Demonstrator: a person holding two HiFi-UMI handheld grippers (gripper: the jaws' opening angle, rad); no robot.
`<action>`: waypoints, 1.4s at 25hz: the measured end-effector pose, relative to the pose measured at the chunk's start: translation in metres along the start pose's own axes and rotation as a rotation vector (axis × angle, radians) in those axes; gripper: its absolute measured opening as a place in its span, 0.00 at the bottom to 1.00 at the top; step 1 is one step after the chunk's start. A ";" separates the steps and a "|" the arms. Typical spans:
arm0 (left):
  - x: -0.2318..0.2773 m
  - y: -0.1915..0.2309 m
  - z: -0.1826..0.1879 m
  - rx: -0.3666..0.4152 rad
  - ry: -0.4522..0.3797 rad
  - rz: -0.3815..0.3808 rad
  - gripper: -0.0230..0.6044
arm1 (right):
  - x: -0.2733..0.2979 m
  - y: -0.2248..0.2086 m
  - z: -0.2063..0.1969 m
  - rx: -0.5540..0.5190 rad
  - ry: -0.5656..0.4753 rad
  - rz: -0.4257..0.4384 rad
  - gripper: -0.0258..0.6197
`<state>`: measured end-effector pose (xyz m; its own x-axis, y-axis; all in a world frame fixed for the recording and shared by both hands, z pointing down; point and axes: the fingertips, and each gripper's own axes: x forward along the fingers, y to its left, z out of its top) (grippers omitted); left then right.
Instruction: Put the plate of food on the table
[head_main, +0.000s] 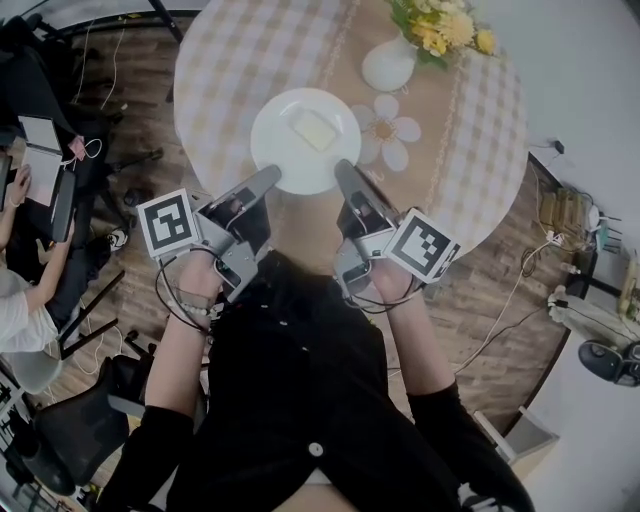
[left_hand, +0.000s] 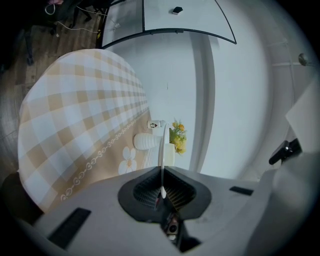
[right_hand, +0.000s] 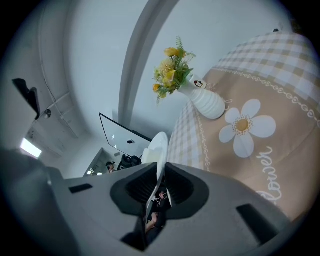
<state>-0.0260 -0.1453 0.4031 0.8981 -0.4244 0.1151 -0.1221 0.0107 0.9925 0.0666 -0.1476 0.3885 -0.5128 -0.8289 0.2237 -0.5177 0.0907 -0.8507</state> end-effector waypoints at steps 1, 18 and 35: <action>-0.001 0.003 0.000 -0.001 -0.004 0.008 0.05 | 0.001 -0.002 -0.002 0.000 0.010 0.001 0.09; 0.017 0.079 0.015 -0.088 -0.040 0.093 0.05 | 0.038 -0.081 -0.030 0.077 0.166 -0.126 0.09; 0.027 0.132 0.022 -0.143 -0.062 0.171 0.05 | 0.060 -0.132 -0.051 0.122 0.223 -0.195 0.09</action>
<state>-0.0268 -0.1753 0.5367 0.8413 -0.4601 0.2838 -0.2053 0.2139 0.9551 0.0692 -0.1814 0.5389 -0.5565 -0.6813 0.4756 -0.5419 -0.1363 -0.8293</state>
